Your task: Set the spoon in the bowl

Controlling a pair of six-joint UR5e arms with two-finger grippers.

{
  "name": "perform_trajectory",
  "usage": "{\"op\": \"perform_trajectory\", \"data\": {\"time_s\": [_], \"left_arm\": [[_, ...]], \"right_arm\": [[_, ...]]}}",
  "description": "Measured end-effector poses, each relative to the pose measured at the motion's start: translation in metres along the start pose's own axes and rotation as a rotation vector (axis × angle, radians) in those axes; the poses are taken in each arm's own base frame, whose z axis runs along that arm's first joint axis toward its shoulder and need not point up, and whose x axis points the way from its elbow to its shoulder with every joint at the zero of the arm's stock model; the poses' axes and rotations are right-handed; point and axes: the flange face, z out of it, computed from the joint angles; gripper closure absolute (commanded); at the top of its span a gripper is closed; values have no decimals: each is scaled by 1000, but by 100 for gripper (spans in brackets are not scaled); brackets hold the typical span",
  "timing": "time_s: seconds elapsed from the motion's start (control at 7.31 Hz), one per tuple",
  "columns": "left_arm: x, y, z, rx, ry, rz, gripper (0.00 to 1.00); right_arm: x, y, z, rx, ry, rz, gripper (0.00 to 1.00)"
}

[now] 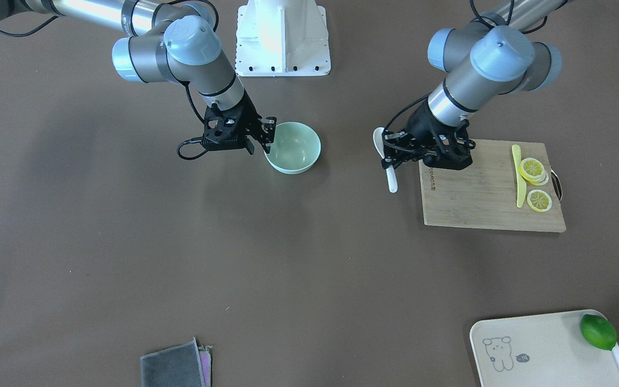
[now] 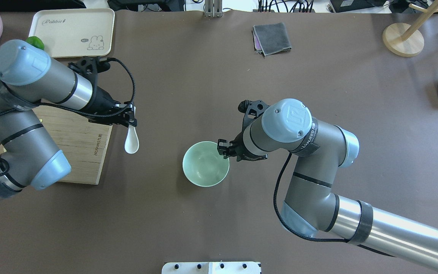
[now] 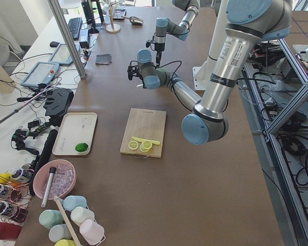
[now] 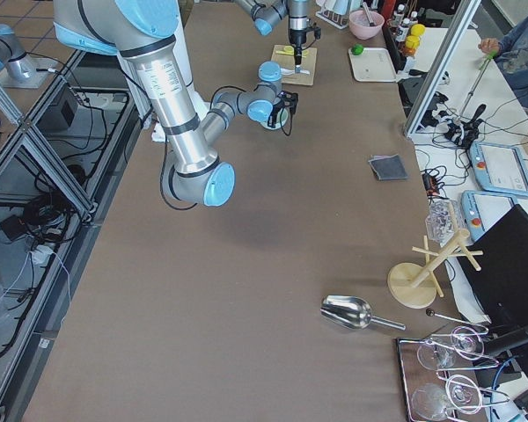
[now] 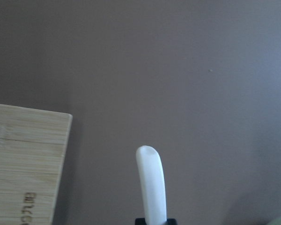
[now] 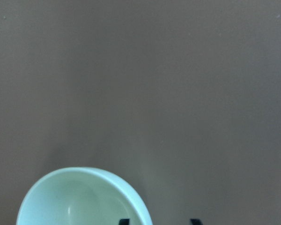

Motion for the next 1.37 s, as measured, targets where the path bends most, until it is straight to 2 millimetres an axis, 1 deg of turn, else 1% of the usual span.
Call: {"op": "perform_trajectory", "data": {"time_s": [0.14,0.27,0.41,0.55,0.68,0.82,0.96,1.09,1.23,1.37], "left_arm": [[41,12,16,2,13,-20,100],[77,26,34,12,21,-36,92],[103,39,49,23,25,-43,5],[114,48,59,31,25,-44,2],[115,52,62,38,22,-44,2],[110,53,61,43,19,-43,2],[94,53,53,48,15,-43,2],[71,47,36,49,12,-34,2],[43,33,12,44,9,-14,2],[9,12,-13,42,-4,9,2]], "right_arm": [[27,-26,-23,-8,-2,-2,0],[61,-50,-45,-19,2,-29,0],[92,-67,-61,-23,11,-61,0],[114,-78,-71,-22,19,-83,0],[126,-86,-78,-16,25,-86,0],[136,-91,-83,-10,31,-80,0],[145,-97,-86,-4,39,-70,0],[159,-103,-90,3,52,-66,0],[180,-113,-97,8,67,-75,0],[212,-125,-109,11,88,-92,0]]}}
